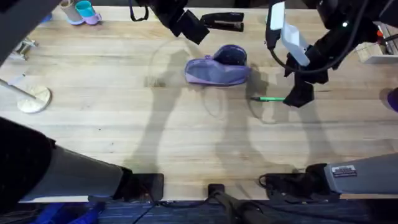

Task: Unzip the bag, pick up the pens from the table one at a time and place them inside, then zip the bag closed.

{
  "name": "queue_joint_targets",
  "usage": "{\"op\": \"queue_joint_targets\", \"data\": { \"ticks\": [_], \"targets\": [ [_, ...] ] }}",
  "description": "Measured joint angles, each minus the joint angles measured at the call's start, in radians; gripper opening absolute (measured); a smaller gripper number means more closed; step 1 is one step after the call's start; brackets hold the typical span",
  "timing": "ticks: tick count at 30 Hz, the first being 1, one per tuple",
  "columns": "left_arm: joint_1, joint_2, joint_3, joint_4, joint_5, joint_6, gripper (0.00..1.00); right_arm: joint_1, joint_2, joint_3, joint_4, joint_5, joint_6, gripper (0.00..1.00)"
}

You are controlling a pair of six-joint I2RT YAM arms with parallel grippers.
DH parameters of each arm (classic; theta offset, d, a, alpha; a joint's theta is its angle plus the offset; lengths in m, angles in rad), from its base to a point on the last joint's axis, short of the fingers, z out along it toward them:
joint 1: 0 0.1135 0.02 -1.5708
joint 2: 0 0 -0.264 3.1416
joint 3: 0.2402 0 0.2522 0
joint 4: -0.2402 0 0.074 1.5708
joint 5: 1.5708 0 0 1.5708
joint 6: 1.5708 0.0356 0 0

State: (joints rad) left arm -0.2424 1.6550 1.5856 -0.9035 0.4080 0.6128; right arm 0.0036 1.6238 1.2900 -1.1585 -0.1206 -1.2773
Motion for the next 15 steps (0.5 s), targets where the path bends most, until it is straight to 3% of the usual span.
{"op": "queue_joint_targets", "data": {
  "ticks": [8, 15],
  "targets": [
    [0.0, 0.0, 0.0, -0.003, 0.0, 0.0, 0.993, -0.001, 0.0, -0.01, 0.055, -0.034, -0.015, 0.996],
    [0.0, 0.0, 0.0, -0.003, 0.0, 0.0, 0.993, -0.002, 0.0, -0.119, 0.147, -0.041, -0.021, 0.997]
  ]
}}
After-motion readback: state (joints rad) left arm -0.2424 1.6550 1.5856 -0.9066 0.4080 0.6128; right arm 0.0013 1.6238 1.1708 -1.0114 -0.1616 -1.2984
